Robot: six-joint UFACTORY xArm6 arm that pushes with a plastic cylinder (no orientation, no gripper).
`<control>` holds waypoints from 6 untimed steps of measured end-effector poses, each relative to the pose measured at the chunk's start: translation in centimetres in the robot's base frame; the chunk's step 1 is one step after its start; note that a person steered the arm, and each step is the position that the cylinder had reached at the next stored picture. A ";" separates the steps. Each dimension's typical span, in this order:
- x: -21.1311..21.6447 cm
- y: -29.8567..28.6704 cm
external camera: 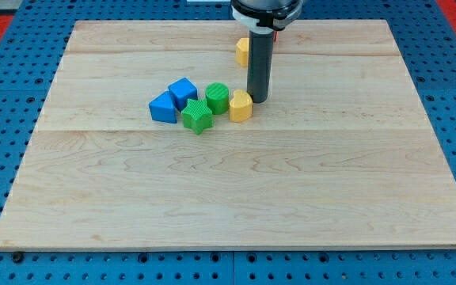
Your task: Push the blue blocks away from each other
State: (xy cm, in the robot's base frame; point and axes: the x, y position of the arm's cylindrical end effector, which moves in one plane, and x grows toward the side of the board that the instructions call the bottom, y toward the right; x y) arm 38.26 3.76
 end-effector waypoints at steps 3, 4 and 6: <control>3.4 -6.6; 5.5 -9.2; 2.1 -10.5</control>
